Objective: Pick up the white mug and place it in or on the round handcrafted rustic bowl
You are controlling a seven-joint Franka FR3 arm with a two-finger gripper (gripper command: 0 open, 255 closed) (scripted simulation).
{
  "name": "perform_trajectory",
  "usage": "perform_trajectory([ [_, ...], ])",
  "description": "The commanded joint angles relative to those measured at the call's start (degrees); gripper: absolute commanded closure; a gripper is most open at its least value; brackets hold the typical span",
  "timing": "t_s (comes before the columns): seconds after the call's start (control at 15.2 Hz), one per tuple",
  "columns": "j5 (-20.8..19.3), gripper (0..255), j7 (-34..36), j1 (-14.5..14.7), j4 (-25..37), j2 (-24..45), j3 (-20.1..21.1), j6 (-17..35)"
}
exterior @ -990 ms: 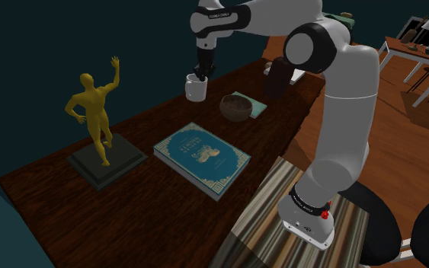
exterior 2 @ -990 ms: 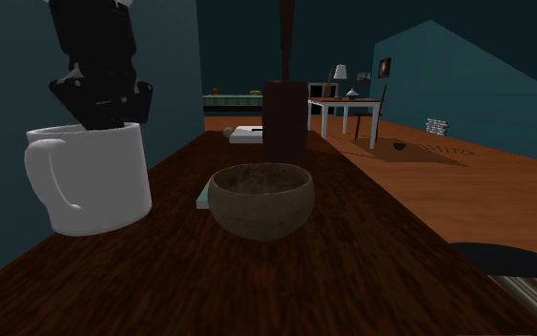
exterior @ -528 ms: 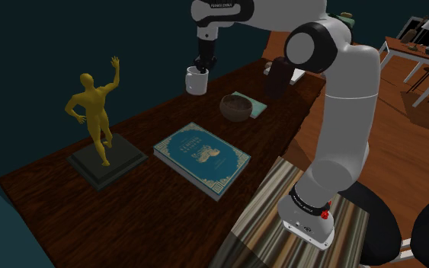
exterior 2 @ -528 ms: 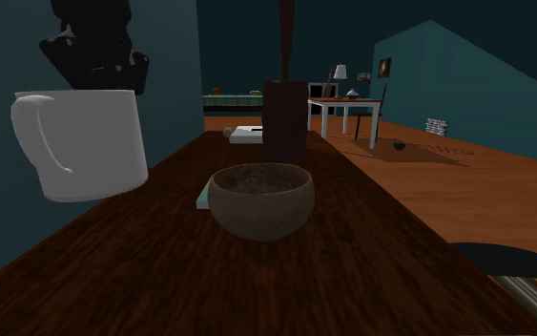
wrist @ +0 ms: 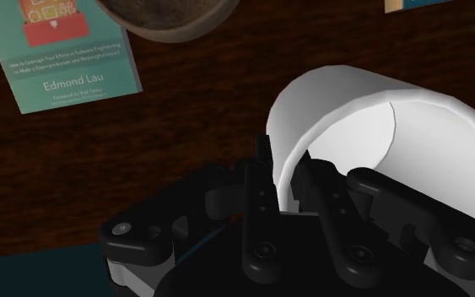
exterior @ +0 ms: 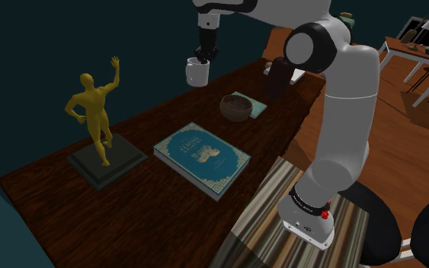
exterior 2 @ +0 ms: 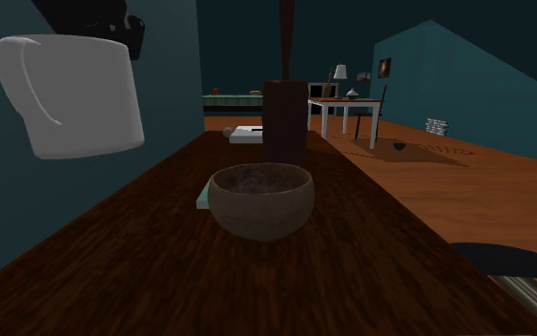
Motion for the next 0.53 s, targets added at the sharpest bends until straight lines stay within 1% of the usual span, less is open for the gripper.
perform_trajectory([
  [0.0, 0.03, 255, -0.02, -0.09, 1.48, 0.24, -0.01, -1.24],
  [0.2, -0.71, 255, -2.28, -1.11, -7.59, -6.25, -0.92, 1.32],
  [0.46, -1.83, 255, -5.38, -2.64, -17.13, -13.63, -2.31, 3.49],
])
